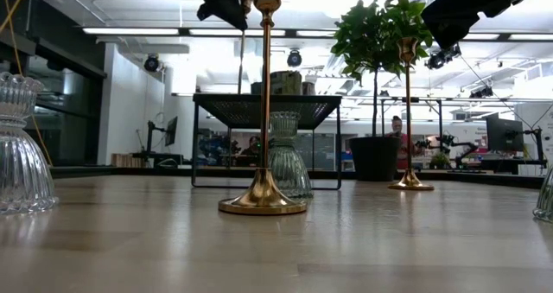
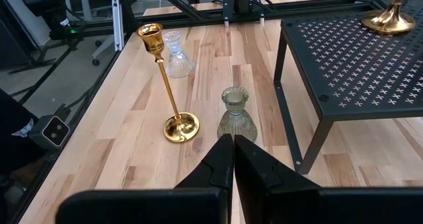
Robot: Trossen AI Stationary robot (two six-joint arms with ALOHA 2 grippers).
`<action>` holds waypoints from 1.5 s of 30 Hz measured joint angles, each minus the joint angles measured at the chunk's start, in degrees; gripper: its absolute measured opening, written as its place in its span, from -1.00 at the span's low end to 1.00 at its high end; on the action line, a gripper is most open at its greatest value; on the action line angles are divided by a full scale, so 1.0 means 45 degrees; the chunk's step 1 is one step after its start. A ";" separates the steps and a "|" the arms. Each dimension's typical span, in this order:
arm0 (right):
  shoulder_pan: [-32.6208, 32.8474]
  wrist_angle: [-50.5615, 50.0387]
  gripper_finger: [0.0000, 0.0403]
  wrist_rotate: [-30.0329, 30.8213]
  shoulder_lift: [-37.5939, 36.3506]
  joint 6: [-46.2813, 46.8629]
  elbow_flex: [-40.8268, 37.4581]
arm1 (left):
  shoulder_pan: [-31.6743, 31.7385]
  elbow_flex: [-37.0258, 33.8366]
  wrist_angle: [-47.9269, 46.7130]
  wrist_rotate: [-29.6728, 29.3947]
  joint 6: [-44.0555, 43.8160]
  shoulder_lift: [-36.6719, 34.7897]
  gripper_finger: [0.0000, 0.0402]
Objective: Pick & Place candle stick holders
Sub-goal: Put the middle-left gold candle holder on the shelf, then put the bottom gold candle holder on the shelf
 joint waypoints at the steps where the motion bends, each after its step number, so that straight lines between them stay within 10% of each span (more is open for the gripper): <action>1: -0.0003 0.0000 -0.98 0.0002 0.0000 0.0002 0.0000 | 0.0000 0.0000 -0.0003 0.0000 0.0001 0.0000 -0.93; 29: 0.0000 0.0000 -0.98 0.0001 0.0000 0.0001 0.0000 | -0.0023 -0.0019 -0.0679 -0.0441 0.0919 -0.0385 0.14; 45: 0.0002 0.0000 -0.98 0.0001 0.0005 0.0004 0.0000 | -0.2185 -0.2132 -0.2656 -0.2304 0.0087 -0.3296 0.12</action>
